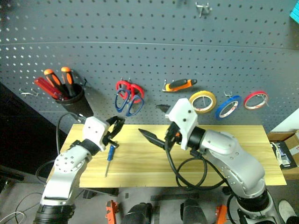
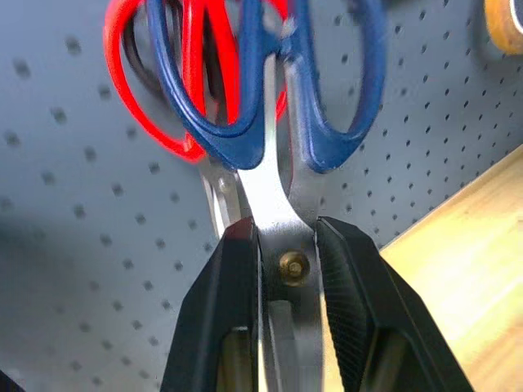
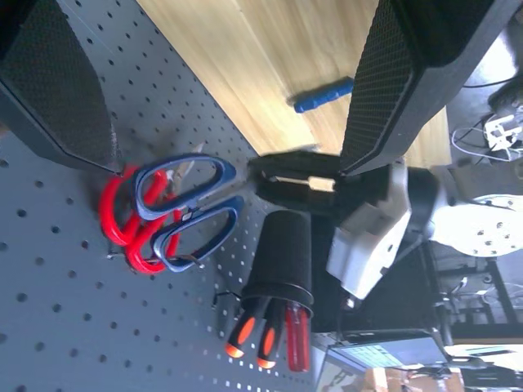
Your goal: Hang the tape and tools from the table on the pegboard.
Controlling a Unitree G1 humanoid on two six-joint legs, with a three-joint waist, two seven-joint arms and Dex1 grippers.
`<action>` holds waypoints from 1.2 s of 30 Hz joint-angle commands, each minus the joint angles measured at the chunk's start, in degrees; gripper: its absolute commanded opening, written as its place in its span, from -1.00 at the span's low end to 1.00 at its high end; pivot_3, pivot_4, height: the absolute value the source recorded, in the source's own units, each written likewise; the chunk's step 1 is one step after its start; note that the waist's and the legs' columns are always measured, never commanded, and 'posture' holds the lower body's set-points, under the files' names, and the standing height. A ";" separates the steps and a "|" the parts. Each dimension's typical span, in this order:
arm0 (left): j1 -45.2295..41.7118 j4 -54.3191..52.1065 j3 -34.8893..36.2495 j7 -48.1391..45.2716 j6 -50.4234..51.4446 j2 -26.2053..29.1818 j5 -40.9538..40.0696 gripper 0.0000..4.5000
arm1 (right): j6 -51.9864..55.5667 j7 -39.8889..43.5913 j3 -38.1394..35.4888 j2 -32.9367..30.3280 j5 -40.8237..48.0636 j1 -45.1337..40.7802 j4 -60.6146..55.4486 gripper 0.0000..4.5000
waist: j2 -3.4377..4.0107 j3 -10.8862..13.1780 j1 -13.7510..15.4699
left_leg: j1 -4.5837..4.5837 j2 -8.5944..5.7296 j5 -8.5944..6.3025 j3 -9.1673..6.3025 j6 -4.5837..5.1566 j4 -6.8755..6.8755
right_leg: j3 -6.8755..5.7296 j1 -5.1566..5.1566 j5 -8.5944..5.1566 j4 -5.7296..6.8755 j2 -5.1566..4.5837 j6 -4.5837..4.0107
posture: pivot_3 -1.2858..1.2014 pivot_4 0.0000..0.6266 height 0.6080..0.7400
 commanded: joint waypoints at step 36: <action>-12.94 33.85 0.92 5.09 31.48 0.68 -0.60 0.07 | 20.78 -9.06 6.12 8.99 3.47 2.68 -2.04 1.00 | -0.01 0.05 -0.89 | 0.03 -0.07 0.00 -0.09 0.01 -0.01 | 0.04 -0.04 0.01 0.05 -0.05 0.01 | -0.05 -0.24 1.00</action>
